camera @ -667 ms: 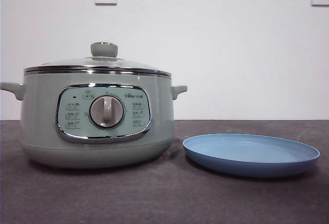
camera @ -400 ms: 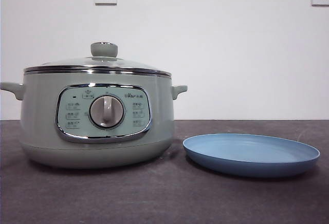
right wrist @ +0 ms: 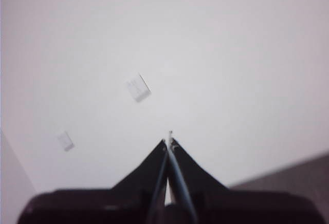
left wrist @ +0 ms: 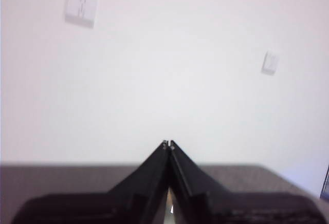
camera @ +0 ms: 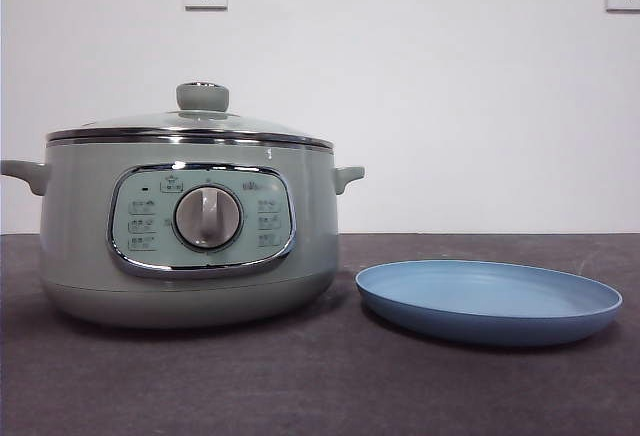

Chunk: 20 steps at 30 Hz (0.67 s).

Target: Take the potato out from the steamer,put the potato on the plate,close the lid

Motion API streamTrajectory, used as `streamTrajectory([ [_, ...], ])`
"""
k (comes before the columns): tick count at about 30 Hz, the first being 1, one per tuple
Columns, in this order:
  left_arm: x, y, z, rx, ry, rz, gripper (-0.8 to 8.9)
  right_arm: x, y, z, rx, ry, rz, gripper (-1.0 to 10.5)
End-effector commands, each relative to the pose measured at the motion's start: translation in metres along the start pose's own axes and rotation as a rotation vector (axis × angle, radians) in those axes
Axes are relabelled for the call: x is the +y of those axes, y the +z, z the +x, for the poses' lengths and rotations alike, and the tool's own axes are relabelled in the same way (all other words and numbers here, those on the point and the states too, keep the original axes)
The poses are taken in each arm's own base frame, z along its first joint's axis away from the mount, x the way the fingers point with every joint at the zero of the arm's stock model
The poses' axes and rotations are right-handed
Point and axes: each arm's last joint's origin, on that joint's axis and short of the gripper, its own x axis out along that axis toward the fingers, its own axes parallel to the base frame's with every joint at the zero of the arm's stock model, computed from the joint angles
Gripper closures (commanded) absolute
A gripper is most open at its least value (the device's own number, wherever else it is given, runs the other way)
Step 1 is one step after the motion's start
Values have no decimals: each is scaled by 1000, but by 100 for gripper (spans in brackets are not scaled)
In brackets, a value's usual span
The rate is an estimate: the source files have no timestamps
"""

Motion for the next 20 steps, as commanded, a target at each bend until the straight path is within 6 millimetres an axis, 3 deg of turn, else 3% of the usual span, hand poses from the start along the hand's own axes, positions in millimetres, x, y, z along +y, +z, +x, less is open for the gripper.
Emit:
streamTrajectory([
  [1, -9, 32, 4, -30, -10, 14, 819, 17, 27, 12, -8, 40, -67, 956],
  [6, -17, 79, 26, 22, 1, 70, 819, 40, 70, 50, 118, 119, -167, 956],
  [11, -18, 107, 62, 205, -18, 98, 819, 50, 96, 97, 344, 223, -236, 956],
  [16, -14, 115, 103, 442, -110, 61, 819, 47, 104, 144, 567, 281, -252, 956],
  [20, -6, 105, 133, 632, -191, 10, 819, 43, 96, 170, 749, 306, -284, 956],
])
